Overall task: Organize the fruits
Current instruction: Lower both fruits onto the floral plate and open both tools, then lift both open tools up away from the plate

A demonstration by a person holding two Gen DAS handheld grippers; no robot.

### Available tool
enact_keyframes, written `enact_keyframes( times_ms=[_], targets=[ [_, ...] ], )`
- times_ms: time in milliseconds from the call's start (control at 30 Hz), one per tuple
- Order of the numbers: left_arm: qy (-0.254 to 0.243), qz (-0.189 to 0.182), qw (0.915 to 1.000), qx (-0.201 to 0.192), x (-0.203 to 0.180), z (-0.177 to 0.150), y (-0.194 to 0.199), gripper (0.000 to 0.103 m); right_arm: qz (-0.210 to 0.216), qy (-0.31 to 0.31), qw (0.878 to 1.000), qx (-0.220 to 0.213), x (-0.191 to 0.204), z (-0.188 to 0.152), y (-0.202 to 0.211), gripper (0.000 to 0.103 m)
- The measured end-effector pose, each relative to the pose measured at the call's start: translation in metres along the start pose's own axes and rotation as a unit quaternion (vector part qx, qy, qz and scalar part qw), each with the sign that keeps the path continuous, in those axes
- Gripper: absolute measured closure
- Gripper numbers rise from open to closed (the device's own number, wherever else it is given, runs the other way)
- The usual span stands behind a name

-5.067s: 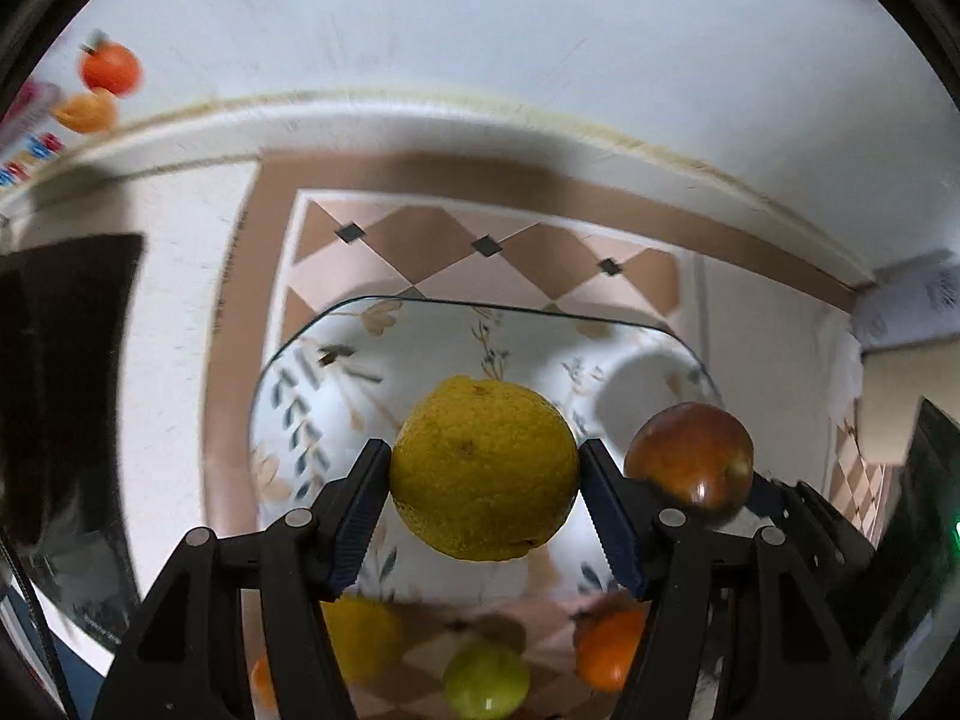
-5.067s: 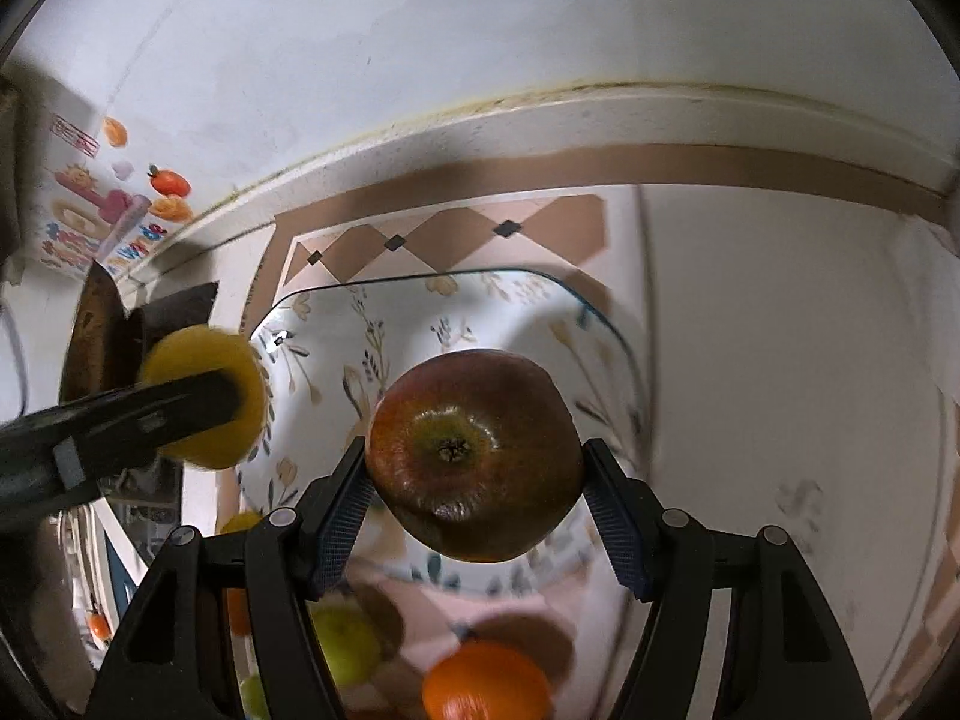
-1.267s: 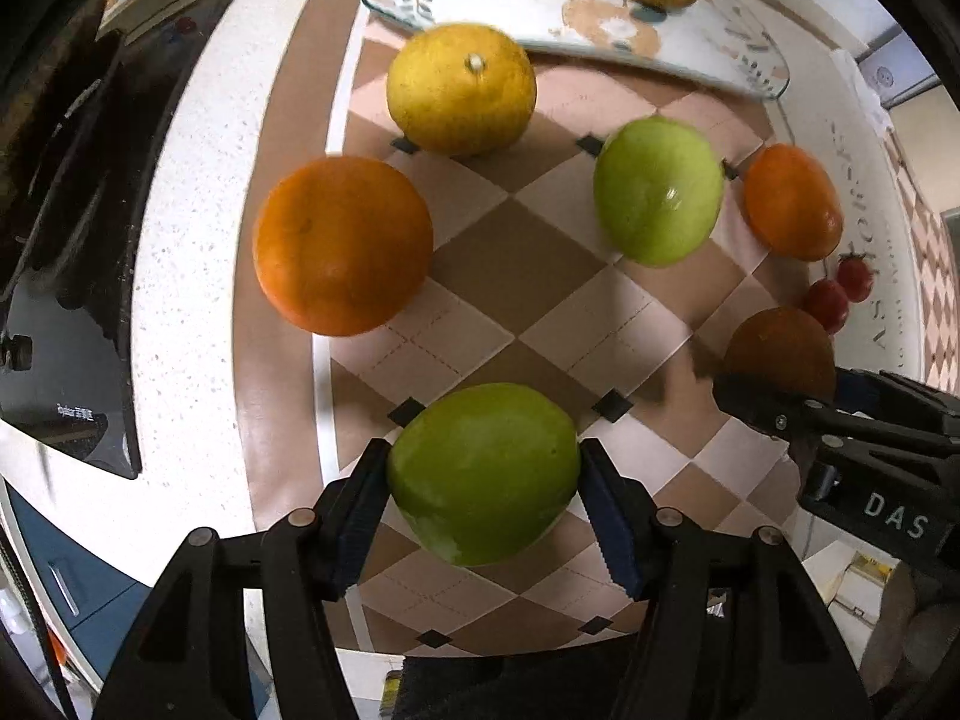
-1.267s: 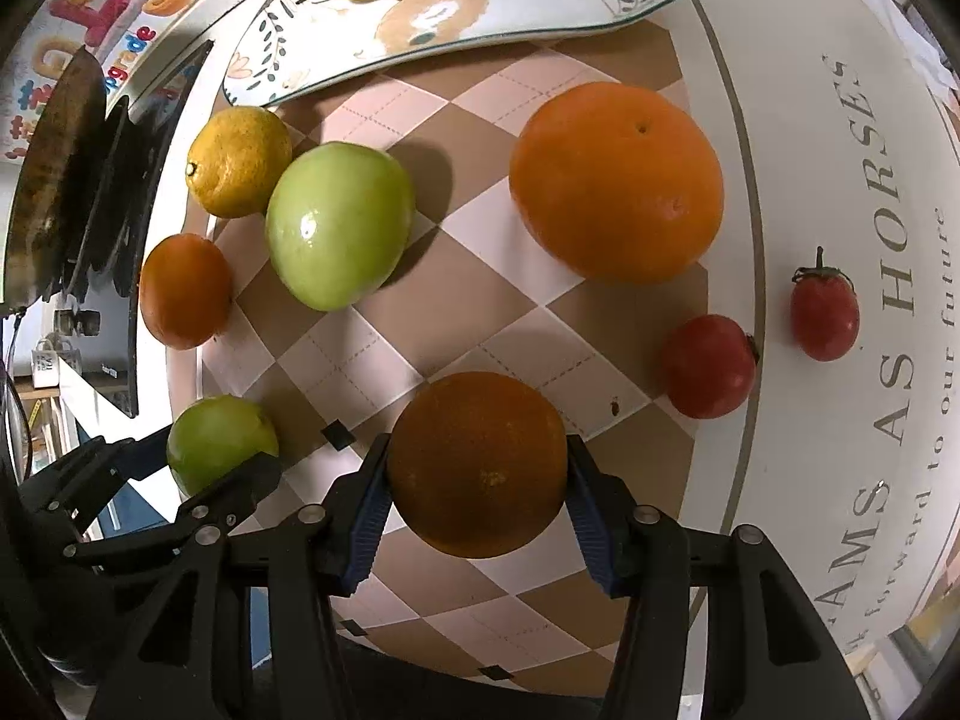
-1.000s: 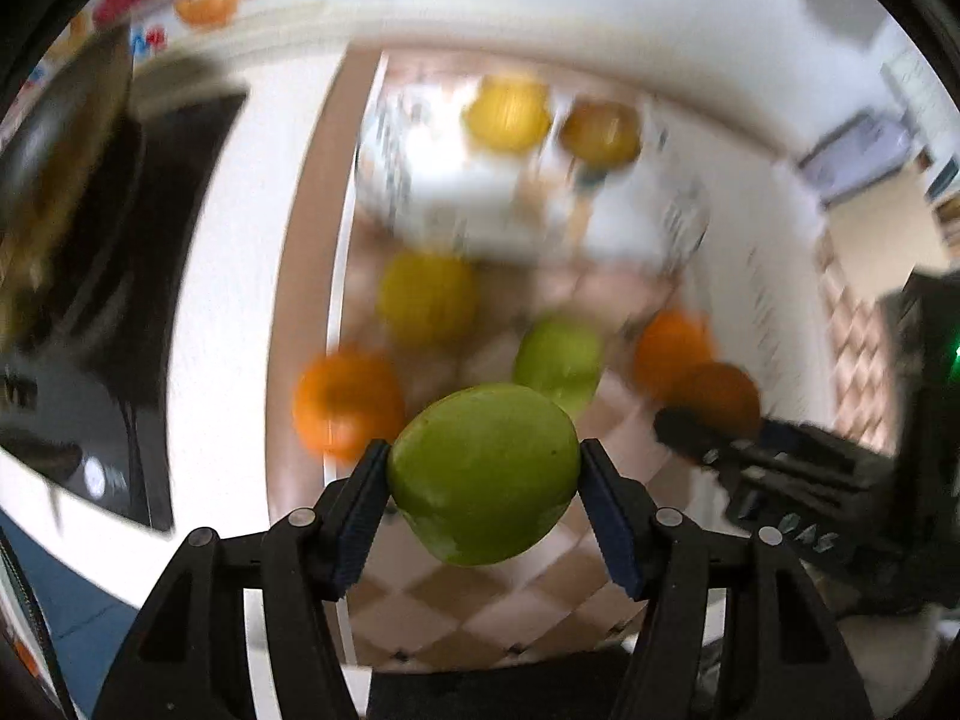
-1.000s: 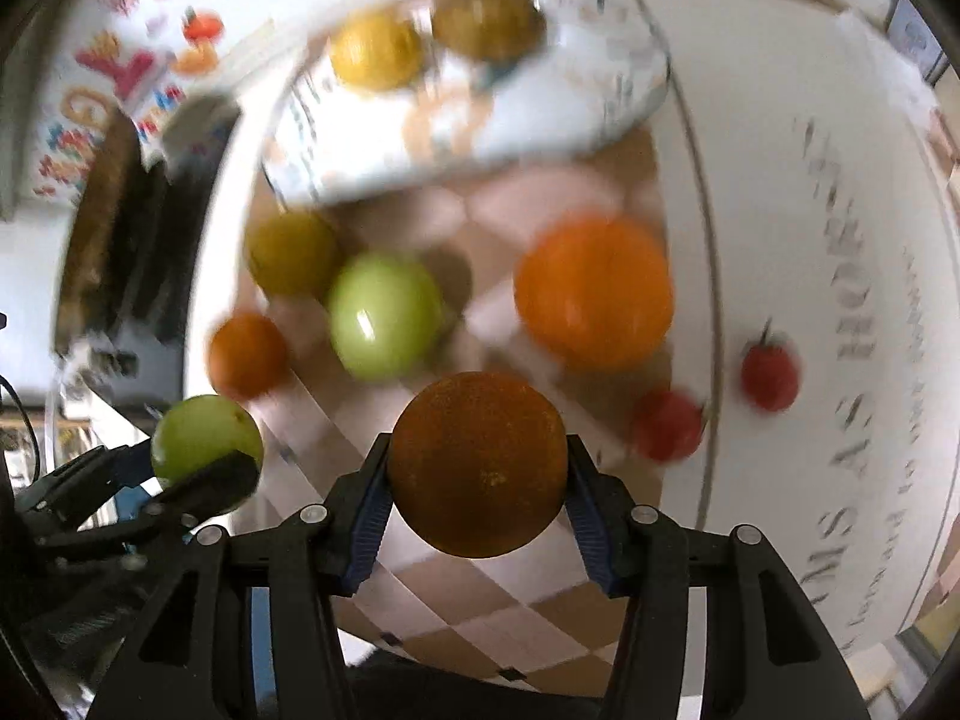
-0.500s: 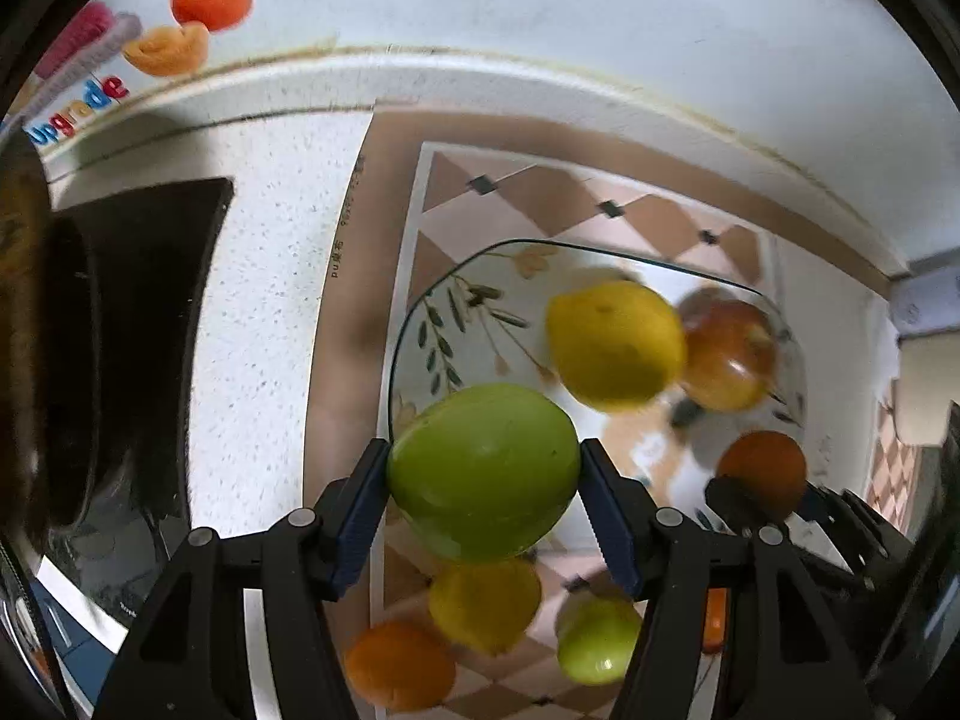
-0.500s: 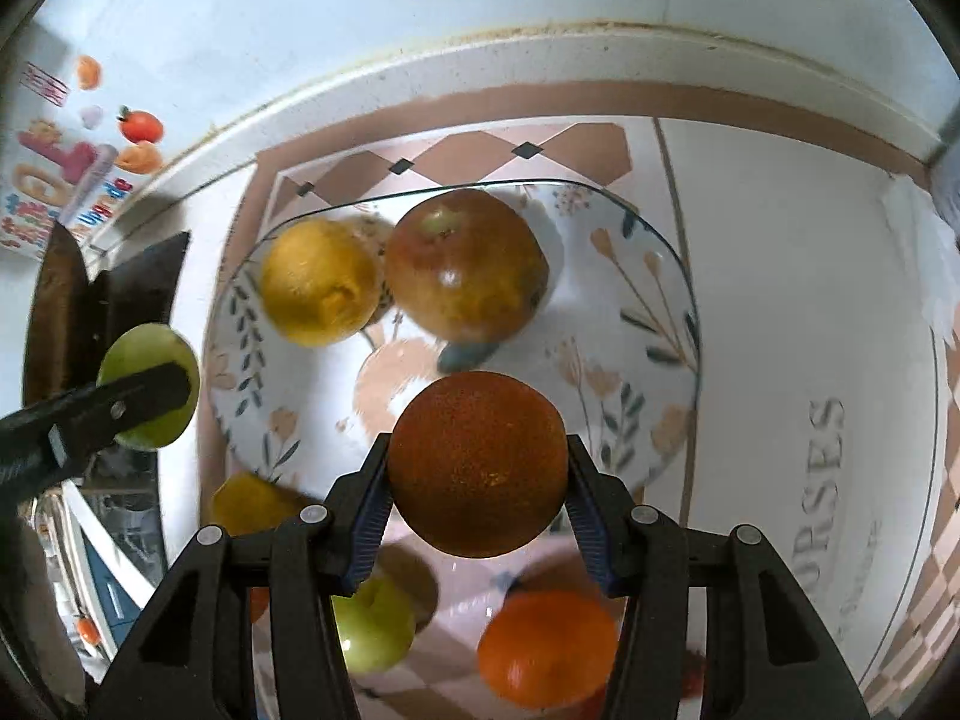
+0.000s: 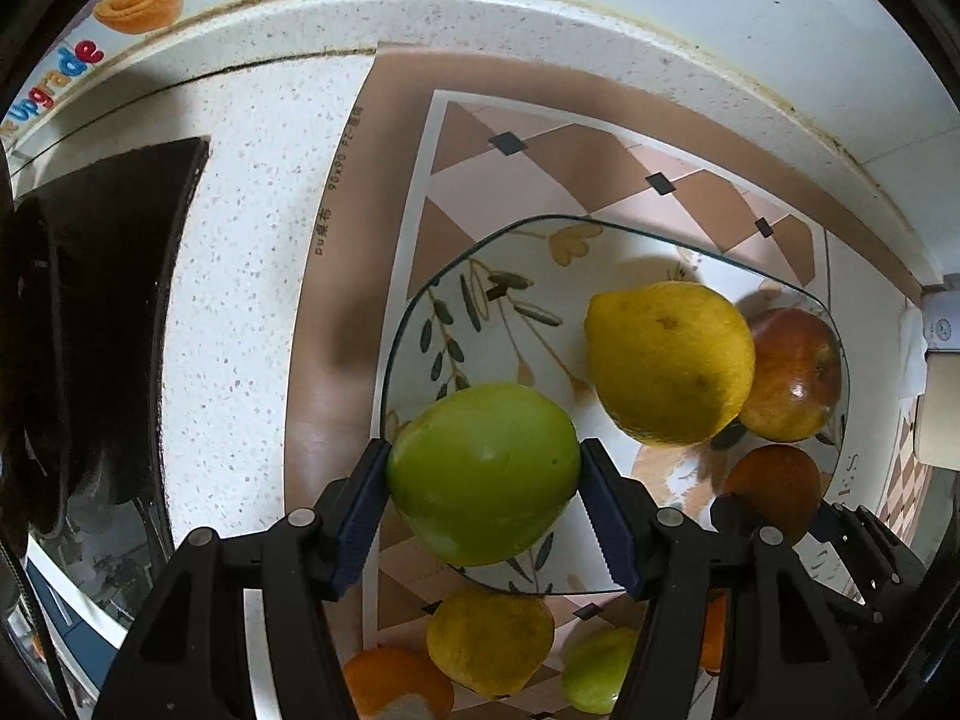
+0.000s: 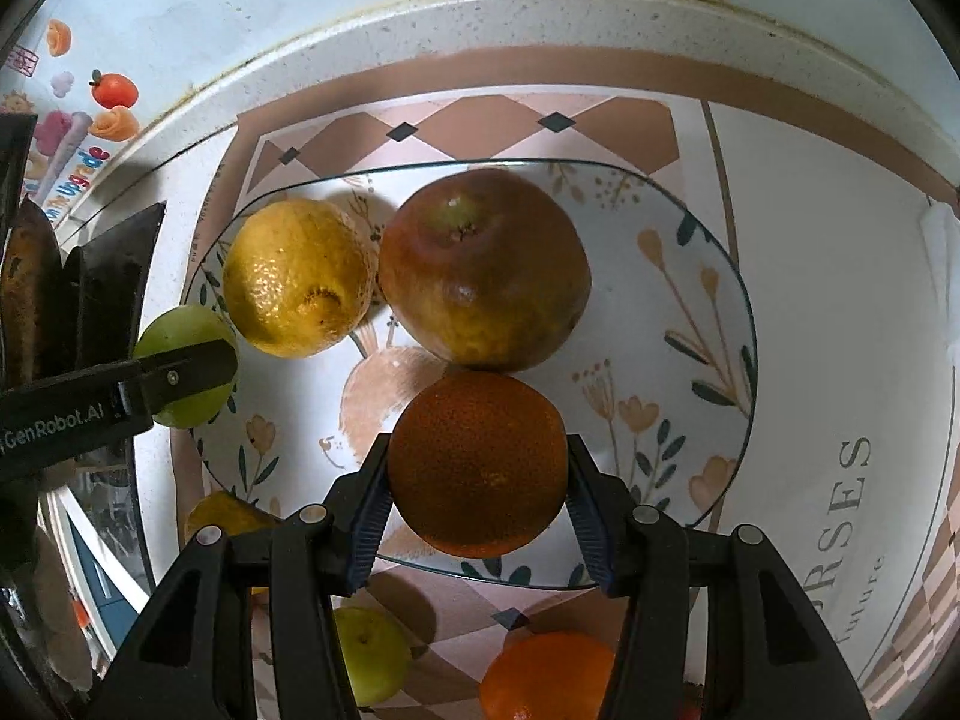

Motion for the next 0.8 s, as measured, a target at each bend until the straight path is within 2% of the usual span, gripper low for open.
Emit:
enact_keyframes(
  times_ms=[33, 100, 133, 167, 300, 367, 500, 800],
  targets=[
    [0.003, 0.001, 1.0000, -0.003, 0.000, 0.000, 0.000, 0.043, -0.001, -0.002, 1.000, 0.006, 0.002, 0.002, -0.004, 0.046],
    [0.009, -0.007, 0.9999, -0.007, 0.003, 0.000, 0.001, 0.034, 0.000, -0.007, 1.000, 0.008, 0.002, 0.002, -0.006, 0.038],
    [0.011, -0.008, 0.9999, -0.008, 0.005, -0.001, 0.002, 0.024, 0.001, -0.009, 1.000, 0.005, 0.000, 0.002, -0.005, 0.028],
    [0.013, -0.005, 0.9999, -0.009, 0.007, -0.002, 0.003, 0.019, 0.001, -0.011, 1.000, 0.003, -0.001, 0.003, -0.004, 0.022],
    [0.012, -0.001, 0.9998, -0.017, 0.012, -0.008, 0.010, 0.014, -0.010, -0.016, 1.000, 0.000, -0.004, 0.002, 0.002, 0.017],
    [0.012, 0.002, 0.9996, -0.026, 0.015, -0.015, 0.016, 0.011, -0.015, -0.019, 1.000, -0.002, -0.007, -0.001, 0.007, 0.008],
    [0.006, 0.016, 0.9987, -0.049, 0.014, -0.036, 0.031, 0.011, -0.037, -0.019, 0.999, -0.020, -0.012, -0.010, 0.021, 0.008],
    [-0.013, 0.045, 0.9938, -0.101, 0.007, -0.083, 0.064, 0.011, -0.048, -0.015, 0.996, -0.072, -0.009, -0.044, 0.066, 0.008]
  ],
)
Point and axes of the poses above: each gripper's, at about its wrist camera, not at the fingertips, and y roughly against the way its jaws point, x to its left, z to its top, the point moved 5 cm from there along -y, roughly the way its jaws point, and after that the axes turned 4 degrees about -y, right-handed, at the moved point
